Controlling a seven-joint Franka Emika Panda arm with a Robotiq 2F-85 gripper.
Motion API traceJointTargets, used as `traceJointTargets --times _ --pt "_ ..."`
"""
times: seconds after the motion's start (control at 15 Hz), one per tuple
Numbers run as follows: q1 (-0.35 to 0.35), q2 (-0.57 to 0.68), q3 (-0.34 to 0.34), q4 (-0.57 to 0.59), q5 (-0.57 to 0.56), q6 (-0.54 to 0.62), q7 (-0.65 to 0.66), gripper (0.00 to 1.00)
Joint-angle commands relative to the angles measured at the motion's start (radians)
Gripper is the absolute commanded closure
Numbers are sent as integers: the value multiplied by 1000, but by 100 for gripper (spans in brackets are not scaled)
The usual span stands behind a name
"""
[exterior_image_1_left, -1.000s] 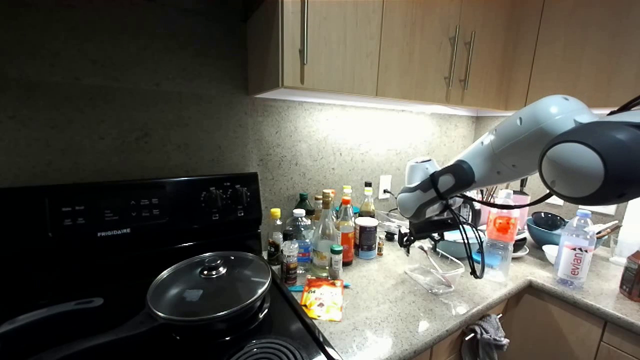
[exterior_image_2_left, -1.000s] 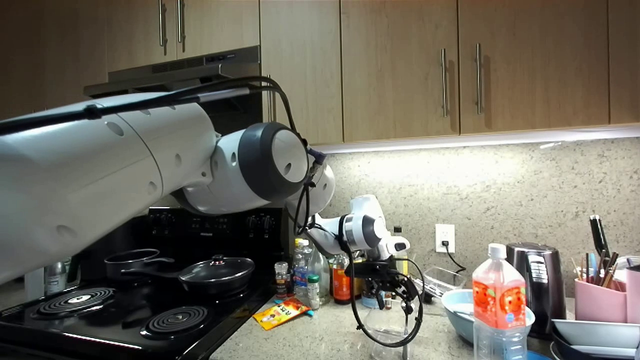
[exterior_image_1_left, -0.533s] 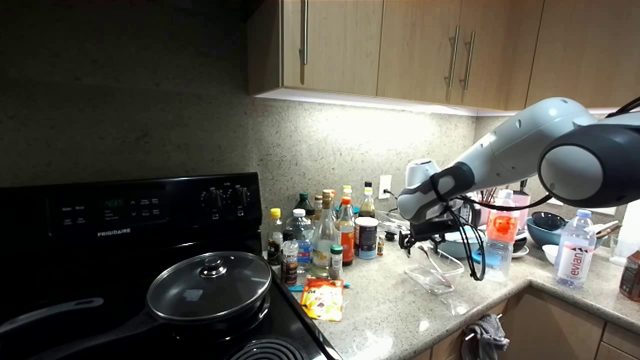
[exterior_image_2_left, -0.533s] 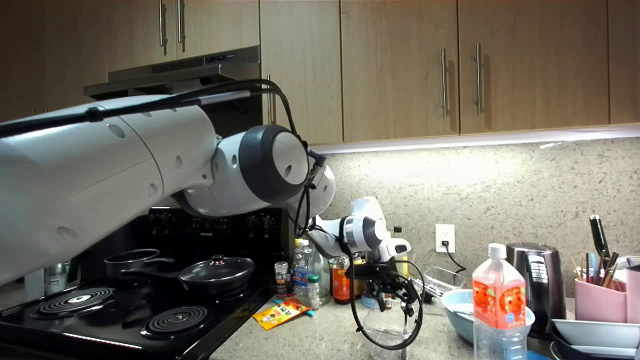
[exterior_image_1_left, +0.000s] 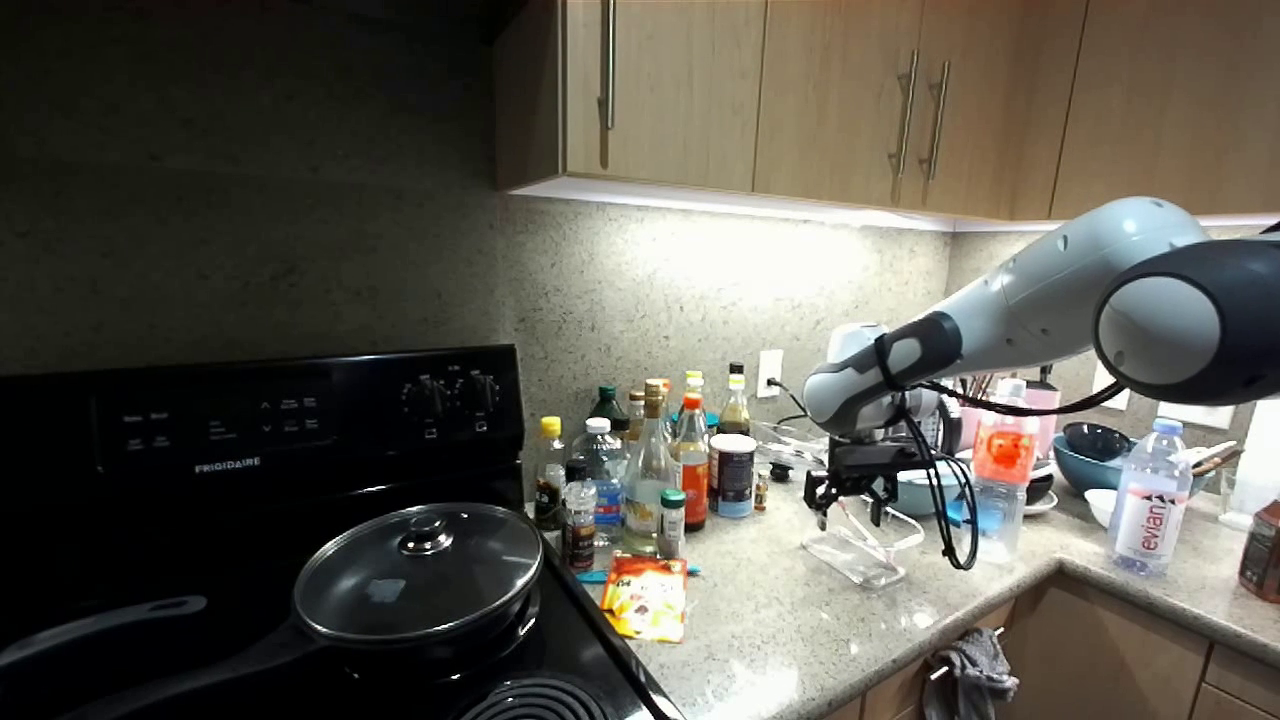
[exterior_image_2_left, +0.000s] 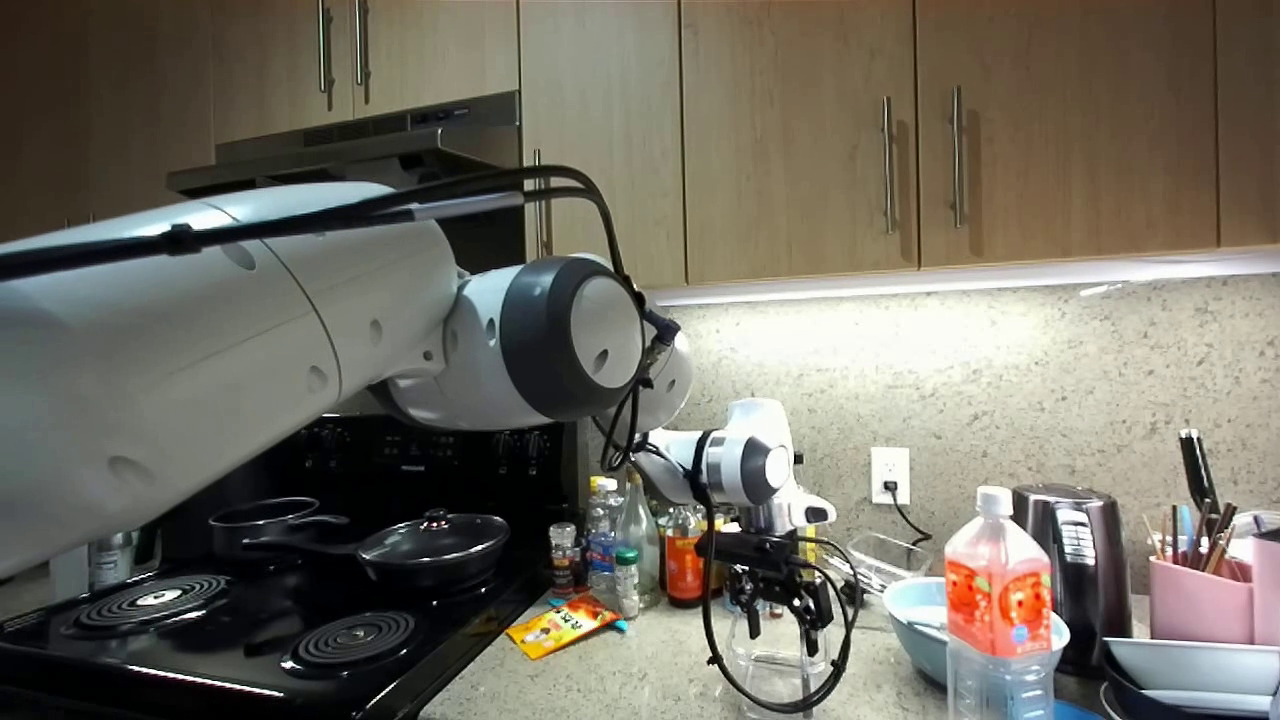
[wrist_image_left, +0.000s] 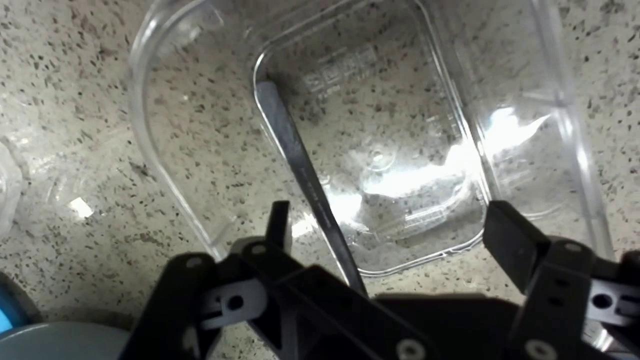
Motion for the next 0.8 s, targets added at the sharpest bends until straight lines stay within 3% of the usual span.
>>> traceJointTargets --times 0.0,0.47,0.53,0.73 --pt "-47 -6 50 11 53 -38 -95 33" --pt "-105 -70 113 -52 133 -55 -218 77" --pt "-81 -10 83 14 111 -41 -172 60" --pt "-87 -22 88 13 115 -47 -182 77"
